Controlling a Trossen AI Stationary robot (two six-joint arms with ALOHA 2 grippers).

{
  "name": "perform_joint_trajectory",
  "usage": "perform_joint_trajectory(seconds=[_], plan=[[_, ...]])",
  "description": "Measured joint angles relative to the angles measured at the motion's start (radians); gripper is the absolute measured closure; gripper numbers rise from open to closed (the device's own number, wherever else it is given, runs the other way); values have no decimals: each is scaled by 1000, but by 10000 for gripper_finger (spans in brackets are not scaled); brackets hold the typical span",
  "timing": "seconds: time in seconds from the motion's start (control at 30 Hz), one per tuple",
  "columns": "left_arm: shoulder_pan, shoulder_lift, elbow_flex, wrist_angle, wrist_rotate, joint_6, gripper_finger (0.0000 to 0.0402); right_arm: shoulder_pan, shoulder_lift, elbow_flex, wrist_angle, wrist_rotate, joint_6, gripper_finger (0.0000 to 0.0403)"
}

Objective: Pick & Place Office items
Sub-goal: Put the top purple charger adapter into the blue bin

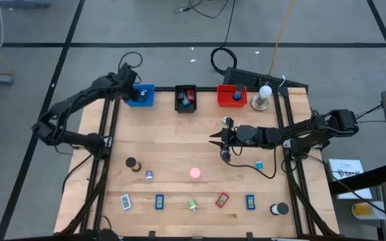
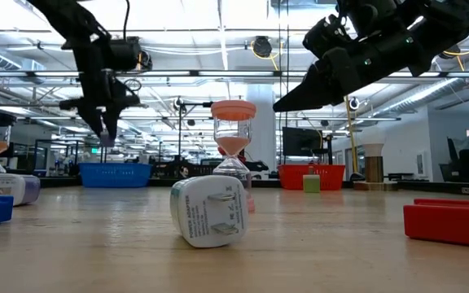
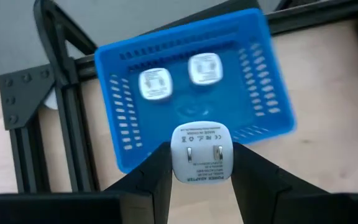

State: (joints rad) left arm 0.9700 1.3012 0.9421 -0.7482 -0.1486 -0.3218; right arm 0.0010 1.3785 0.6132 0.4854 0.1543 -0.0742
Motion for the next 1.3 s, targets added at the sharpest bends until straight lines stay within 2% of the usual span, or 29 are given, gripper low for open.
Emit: perform_joint_trajectory(seconds=[0.33, 0.77, 1.3], plan=[[68, 109, 0, 66, -10, 23, 266, 0, 0, 0, 2, -1, 0, 312], [82, 208, 0, 104, -37, 2, 266, 0, 0, 0, 3, -2, -2, 313], [102, 231, -49, 165, -38, -28, 266, 1, 0, 0, 3, -2, 1, 314]])
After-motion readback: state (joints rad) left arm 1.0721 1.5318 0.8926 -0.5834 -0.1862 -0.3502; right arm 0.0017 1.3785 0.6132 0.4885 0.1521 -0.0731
